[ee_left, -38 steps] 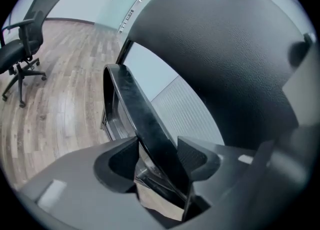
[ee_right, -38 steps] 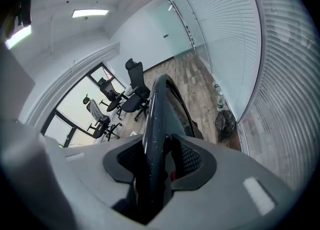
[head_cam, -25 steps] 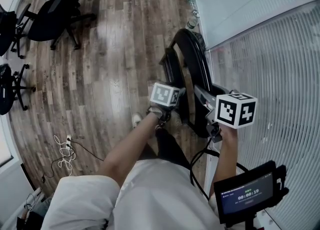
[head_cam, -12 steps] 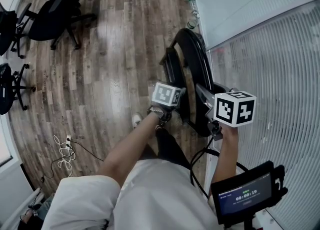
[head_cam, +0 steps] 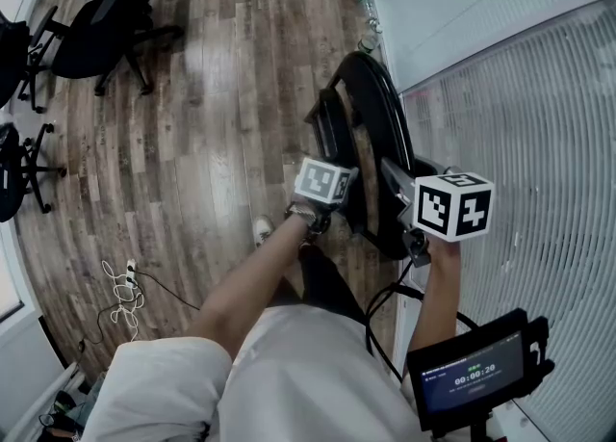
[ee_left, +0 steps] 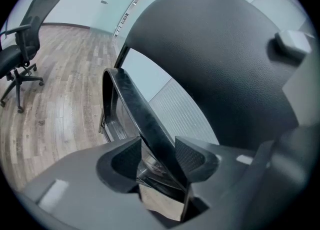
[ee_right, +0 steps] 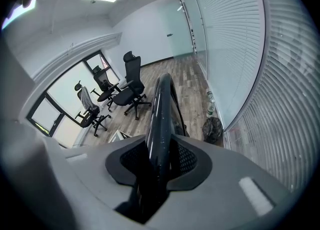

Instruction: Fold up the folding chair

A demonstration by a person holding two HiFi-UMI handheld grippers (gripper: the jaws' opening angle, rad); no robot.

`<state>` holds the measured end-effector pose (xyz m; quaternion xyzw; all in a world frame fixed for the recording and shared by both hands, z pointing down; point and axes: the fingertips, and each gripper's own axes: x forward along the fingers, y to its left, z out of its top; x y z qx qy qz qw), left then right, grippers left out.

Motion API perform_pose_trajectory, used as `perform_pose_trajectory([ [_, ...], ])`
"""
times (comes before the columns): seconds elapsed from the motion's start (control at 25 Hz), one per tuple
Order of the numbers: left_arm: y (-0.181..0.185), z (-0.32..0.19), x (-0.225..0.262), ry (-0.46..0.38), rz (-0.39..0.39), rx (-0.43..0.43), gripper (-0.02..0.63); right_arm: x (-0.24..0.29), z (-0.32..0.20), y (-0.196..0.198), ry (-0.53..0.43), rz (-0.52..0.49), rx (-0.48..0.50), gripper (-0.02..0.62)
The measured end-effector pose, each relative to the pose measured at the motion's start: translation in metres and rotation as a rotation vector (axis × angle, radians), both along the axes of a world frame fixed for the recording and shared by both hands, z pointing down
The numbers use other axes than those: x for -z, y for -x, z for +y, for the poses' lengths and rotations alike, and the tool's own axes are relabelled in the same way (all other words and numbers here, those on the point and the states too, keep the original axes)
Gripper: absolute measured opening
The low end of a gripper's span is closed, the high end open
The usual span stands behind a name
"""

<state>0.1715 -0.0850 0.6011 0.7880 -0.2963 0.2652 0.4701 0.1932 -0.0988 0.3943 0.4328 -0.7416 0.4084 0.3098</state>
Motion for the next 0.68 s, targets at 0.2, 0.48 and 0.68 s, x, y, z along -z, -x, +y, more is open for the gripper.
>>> perform_pose_trajectory([
  [0.2, 0.0015, 0.0005, -0.0017, 0.006, -0.008, 0.001, 0.209, -0.0003, -0.0002, 0.0019, 0.000, -0.002, -0.001, 0.078],
  [0.48, 0.0031, -0.0011, -0.0026, 0.006, -0.011, 0.005, 0.209, -0.0012, -0.0017, 0.0032, 0.001, 0.001, 0.000, 0.078],
  [0.68, -0.0002, -0.0007, 0.0008, 0.023, 0.030, 0.030, 0.216, -0.0020, -0.0039, 0.0033, 0.001, 0.001, 0.004, 0.078],
])
